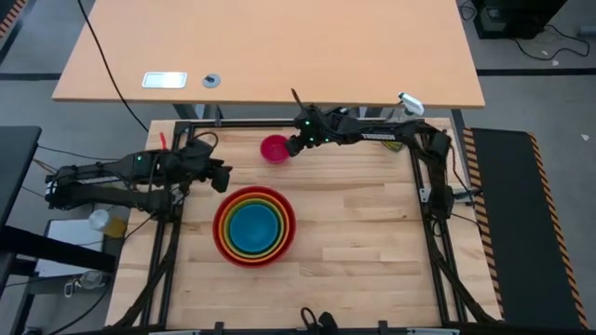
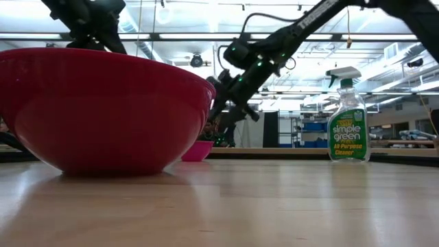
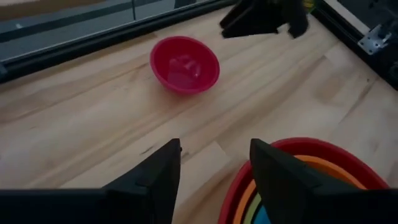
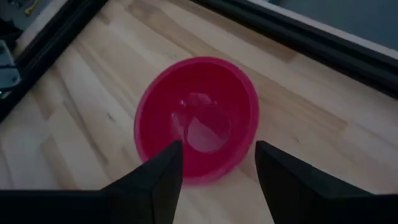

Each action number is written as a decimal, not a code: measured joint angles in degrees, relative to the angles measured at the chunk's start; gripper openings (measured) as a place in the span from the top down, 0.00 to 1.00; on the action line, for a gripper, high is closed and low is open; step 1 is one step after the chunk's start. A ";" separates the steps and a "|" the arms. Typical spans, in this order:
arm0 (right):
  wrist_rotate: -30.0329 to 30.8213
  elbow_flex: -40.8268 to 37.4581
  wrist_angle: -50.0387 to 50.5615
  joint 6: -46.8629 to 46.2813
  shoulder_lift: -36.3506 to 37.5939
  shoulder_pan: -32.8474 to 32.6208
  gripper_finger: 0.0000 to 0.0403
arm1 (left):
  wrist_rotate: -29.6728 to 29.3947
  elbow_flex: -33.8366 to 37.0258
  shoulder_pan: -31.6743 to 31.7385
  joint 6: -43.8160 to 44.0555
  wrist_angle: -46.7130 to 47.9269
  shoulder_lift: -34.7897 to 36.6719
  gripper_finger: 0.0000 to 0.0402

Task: Nest bowls inside each other
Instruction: Stack the pink bowl on top of the blue bowl

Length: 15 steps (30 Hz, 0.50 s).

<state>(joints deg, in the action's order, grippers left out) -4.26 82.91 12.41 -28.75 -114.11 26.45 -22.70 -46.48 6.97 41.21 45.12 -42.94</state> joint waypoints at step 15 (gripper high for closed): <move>10.23 25.36 22.43 5.71 -16.12 -0.47 0.49 | 0.66 0.00 0.69 2.08 -0.37 -0.15 0.52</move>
<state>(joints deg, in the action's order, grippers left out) 5.97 108.27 34.84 -23.04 -130.22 25.98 -22.03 -46.48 7.66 43.29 44.75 -43.09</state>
